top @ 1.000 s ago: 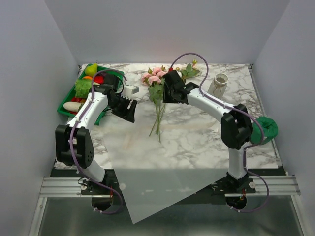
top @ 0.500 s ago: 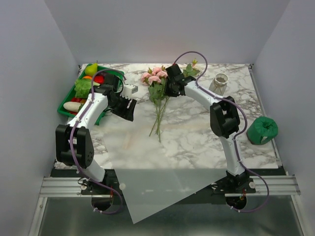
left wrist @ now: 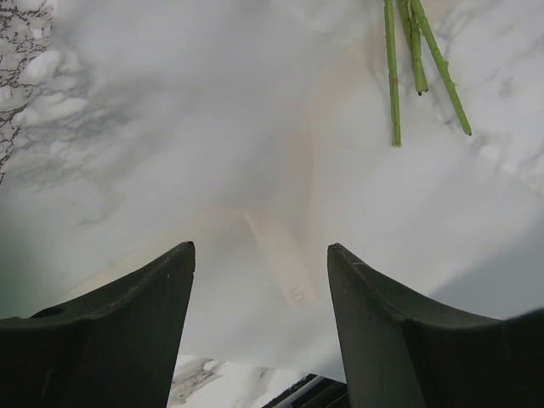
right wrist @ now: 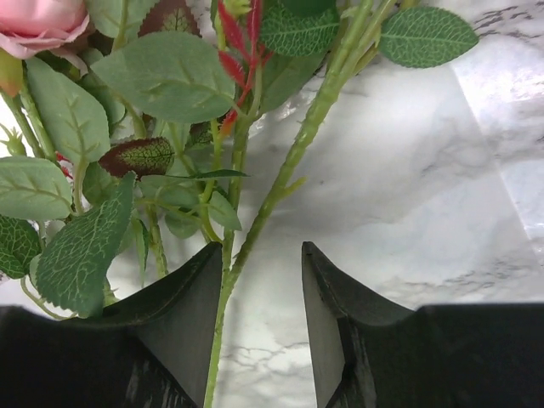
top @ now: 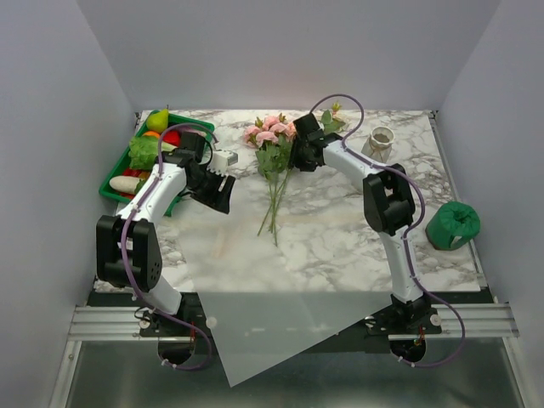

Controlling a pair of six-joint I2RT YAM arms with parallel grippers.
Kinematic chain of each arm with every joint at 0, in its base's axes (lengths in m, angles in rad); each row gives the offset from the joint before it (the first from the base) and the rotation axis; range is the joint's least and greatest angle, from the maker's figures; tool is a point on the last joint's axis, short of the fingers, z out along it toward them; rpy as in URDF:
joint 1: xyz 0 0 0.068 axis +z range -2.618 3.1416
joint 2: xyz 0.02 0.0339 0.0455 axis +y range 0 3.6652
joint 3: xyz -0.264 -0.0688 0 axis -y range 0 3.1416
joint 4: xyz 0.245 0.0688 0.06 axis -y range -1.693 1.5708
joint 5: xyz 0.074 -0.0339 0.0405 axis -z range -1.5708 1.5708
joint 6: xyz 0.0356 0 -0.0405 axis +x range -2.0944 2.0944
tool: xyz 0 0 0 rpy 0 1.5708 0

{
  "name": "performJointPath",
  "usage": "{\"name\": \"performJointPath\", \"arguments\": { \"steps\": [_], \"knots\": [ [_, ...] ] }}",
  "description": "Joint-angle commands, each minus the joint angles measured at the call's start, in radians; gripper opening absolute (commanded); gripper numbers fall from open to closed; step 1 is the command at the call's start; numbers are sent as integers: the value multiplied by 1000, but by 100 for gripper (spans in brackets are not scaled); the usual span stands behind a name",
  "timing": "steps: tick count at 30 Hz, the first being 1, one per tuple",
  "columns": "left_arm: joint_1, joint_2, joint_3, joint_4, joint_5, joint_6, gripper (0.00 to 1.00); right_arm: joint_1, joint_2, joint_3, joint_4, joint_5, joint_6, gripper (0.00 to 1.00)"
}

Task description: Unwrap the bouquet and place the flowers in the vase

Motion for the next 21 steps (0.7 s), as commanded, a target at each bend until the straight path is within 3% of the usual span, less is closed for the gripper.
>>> {"name": "performJointPath", "arguments": {
  "steps": [1,15,21],
  "knots": [
    [10,-46,-17,5,7,17,72,-10,0,20,-8,-1,15,52],
    [33,-86,-30,-23,7,41,72,-34,95,118,-22,23,18,46],
    [36,-100,-30,-34,7,45,72,-44,71,85,-26,43,11,46]
  ]
}}
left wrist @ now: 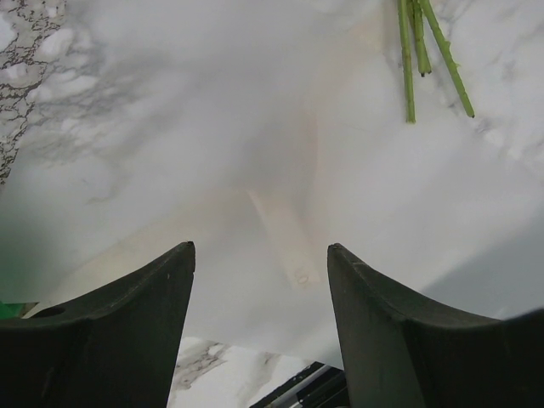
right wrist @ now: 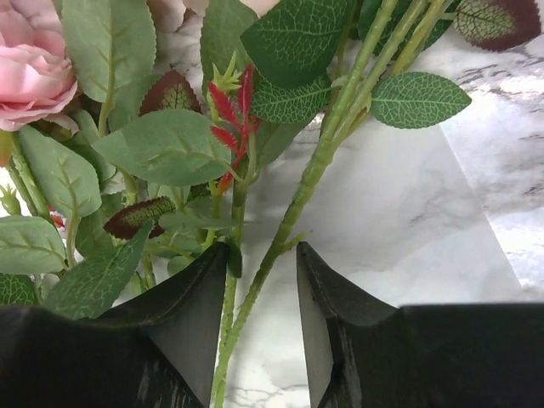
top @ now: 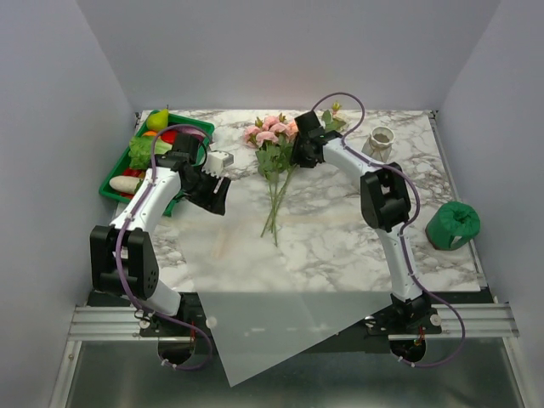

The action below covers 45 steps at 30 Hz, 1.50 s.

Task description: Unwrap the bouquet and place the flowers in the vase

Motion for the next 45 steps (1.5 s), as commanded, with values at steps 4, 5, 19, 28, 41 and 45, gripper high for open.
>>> {"name": "performJointPath", "arguments": {
  "steps": [4,5,19,28,41,45],
  "knots": [
    [14,-39,7,-24,7,13,72,-20,-5,-14,-22,44,2,45],
    [16,-42,7,-26,7,15,72,-22,-8,-17,-24,47,2,45],
    [31,-56,-19,-23,15,24,72,-25,-157,-224,91,30,7,66],
    [40,-56,-41,-10,21,27,72,-25,-230,-325,204,16,13,61],
    [49,-53,-72,11,36,33,72,6,-264,-398,243,-16,-21,49],
    [54,-60,-72,10,36,35,72,1,-206,-327,139,53,16,39]
  ]
}}
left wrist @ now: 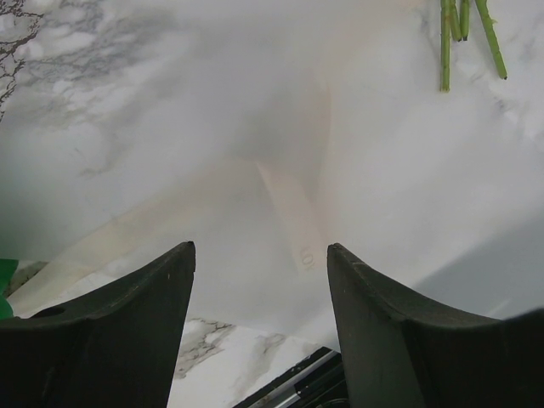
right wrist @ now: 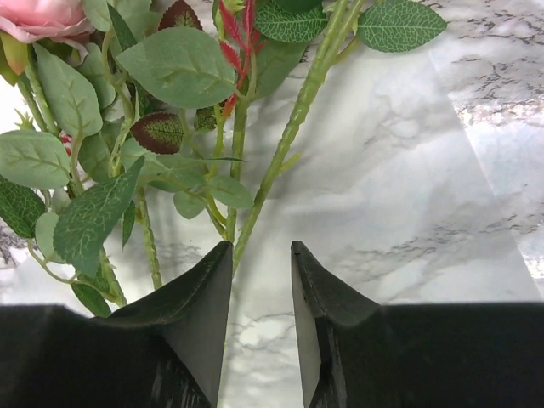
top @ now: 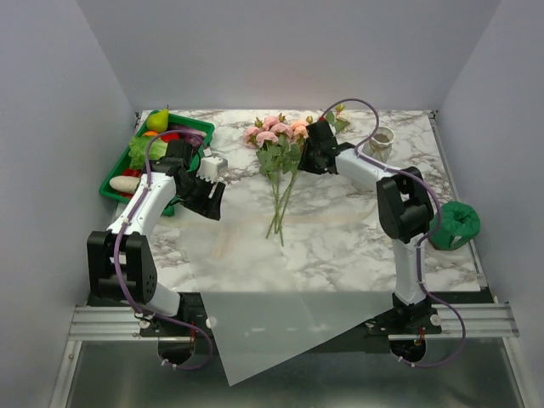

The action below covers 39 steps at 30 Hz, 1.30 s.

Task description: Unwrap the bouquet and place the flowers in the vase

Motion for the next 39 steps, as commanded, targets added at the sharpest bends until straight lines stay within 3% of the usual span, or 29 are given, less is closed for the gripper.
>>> {"name": "performJointPath", "arguments": {
  "steps": [1,11,23,30,35,39],
  "knots": [
    [11,-28,-12,8,27,17,72,2,62,69,-93,67,39,39],
    [28,-31,-26,5,27,31,72,-29,118,169,-115,74,76,52],
    [50,-13,-29,4,35,49,72,-72,184,256,-172,57,81,51],
    [54,-3,-18,1,43,51,72,-71,263,387,-293,24,88,48],
    [59,-10,-14,-10,47,57,72,-60,239,358,-269,10,92,45],
    [59,-10,-17,-13,49,65,72,-51,142,241,-177,37,92,45]
  ]
}}
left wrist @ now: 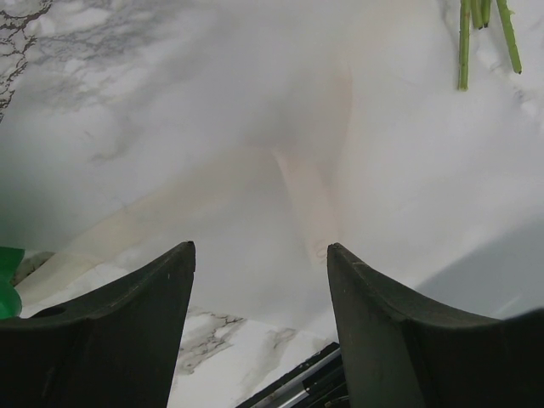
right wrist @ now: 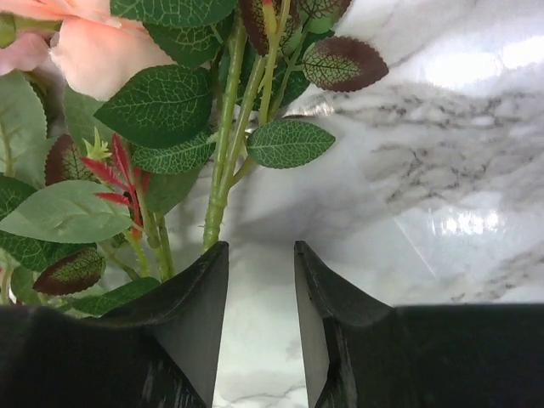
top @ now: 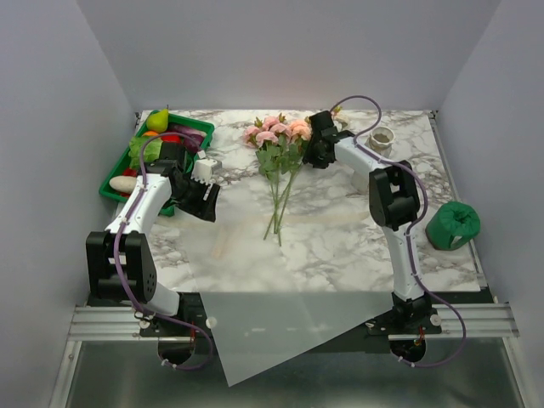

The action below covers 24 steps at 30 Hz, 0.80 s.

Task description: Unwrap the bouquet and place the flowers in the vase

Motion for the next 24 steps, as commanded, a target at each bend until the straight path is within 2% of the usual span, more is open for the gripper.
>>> {"name": "performJointPath", "arguments": {
  "steps": [1,11,24],
  "knots": [
    [8,-7,8,-15,34,22,72,17,-111,-99,53,5,13,45],
    [11,4,10,-12,45,25,72,17,-131,-117,64,14,19,45],
    [25,13,5,-14,51,37,72,17,4,50,-13,-18,42,45]
  ]
}}
